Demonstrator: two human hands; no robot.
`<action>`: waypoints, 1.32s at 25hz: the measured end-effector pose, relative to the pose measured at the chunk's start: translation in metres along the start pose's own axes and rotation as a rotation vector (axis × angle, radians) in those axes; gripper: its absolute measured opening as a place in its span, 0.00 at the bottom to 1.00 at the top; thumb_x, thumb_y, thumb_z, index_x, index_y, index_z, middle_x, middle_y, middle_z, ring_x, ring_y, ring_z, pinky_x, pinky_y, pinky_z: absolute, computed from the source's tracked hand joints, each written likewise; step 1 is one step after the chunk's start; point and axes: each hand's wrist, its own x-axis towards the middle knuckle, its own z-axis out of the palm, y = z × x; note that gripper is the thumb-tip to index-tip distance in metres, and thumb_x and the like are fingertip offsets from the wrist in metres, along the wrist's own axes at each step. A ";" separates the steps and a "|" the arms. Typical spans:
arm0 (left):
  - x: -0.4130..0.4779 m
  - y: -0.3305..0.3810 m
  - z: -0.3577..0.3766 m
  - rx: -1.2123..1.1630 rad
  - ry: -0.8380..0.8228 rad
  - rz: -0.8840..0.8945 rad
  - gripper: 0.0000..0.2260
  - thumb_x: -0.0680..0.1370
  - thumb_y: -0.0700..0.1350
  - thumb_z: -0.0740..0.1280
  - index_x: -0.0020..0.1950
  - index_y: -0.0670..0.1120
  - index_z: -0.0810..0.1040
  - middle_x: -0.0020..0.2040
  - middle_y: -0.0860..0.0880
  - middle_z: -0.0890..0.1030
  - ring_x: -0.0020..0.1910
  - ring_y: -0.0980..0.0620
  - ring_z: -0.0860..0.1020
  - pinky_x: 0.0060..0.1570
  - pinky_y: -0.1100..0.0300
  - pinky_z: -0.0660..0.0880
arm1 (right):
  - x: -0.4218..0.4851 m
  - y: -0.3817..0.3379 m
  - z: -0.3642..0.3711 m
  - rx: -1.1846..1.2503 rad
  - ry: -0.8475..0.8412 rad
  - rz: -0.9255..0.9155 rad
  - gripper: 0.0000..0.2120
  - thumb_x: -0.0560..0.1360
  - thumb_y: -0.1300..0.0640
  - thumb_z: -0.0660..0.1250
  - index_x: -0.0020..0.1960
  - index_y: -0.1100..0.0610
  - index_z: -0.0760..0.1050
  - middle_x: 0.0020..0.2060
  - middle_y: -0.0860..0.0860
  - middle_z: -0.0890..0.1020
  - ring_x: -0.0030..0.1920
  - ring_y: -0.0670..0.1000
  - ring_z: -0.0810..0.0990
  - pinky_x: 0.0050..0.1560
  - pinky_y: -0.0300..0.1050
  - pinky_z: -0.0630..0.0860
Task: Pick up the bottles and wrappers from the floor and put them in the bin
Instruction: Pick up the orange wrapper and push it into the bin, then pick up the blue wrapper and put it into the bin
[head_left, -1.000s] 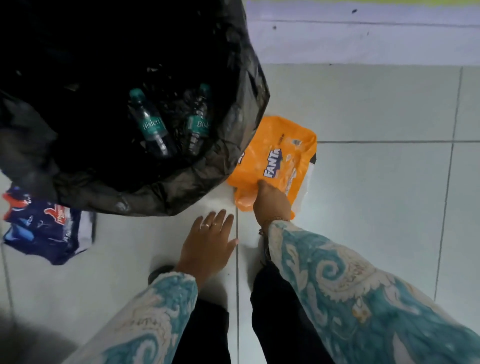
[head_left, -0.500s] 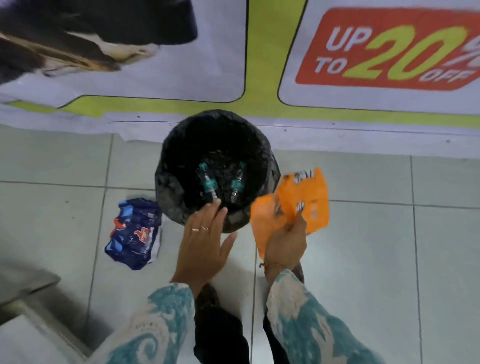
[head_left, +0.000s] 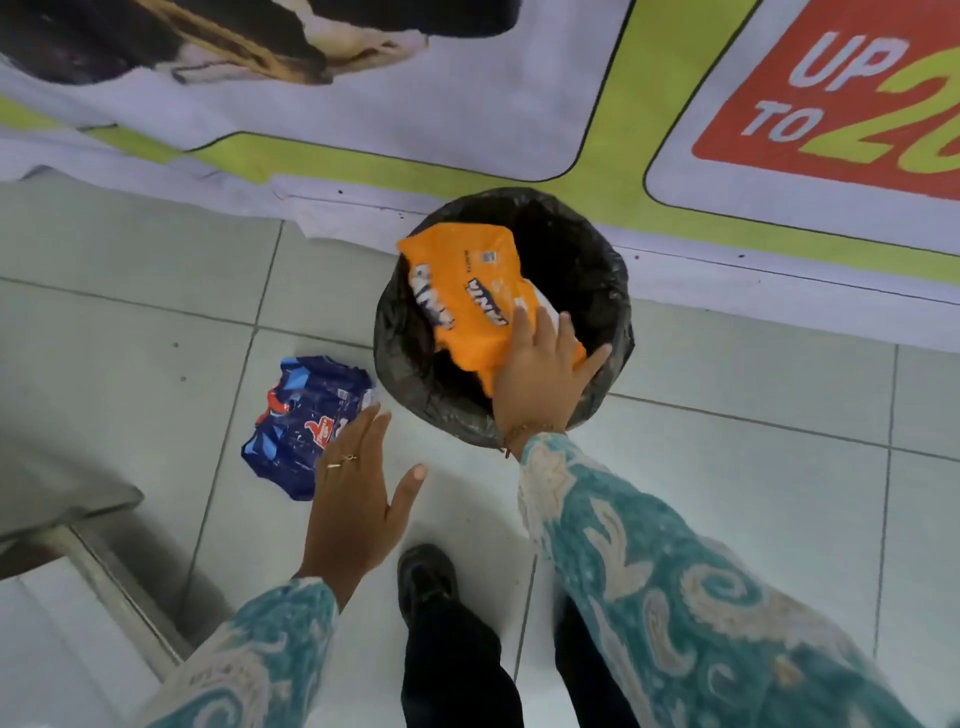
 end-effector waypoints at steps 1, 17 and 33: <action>-0.007 -0.006 0.004 -0.001 0.002 -0.020 0.34 0.78 0.64 0.48 0.69 0.38 0.65 0.67 0.36 0.71 0.66 0.37 0.70 0.62 0.41 0.67 | 0.001 -0.003 0.003 -0.005 -0.005 -0.010 0.23 0.68 0.65 0.68 0.62 0.58 0.74 0.62 0.59 0.77 0.67 0.64 0.69 0.62 0.77 0.54; 0.026 -0.186 0.146 0.304 -0.263 -0.395 0.36 0.76 0.56 0.63 0.76 0.40 0.53 0.76 0.39 0.57 0.73 0.36 0.56 0.70 0.42 0.54 | -0.124 0.044 0.201 -0.144 -0.613 -0.919 0.33 0.76 0.37 0.52 0.71 0.61 0.65 0.71 0.60 0.67 0.73 0.60 0.60 0.70 0.60 0.52; 0.007 -0.105 0.046 -0.107 0.095 -0.565 0.09 0.79 0.42 0.61 0.53 0.41 0.78 0.41 0.39 0.82 0.38 0.38 0.78 0.38 0.52 0.72 | -0.139 0.011 0.072 0.000 -0.476 -1.077 0.32 0.77 0.34 0.50 0.72 0.55 0.62 0.73 0.55 0.65 0.75 0.57 0.55 0.71 0.61 0.49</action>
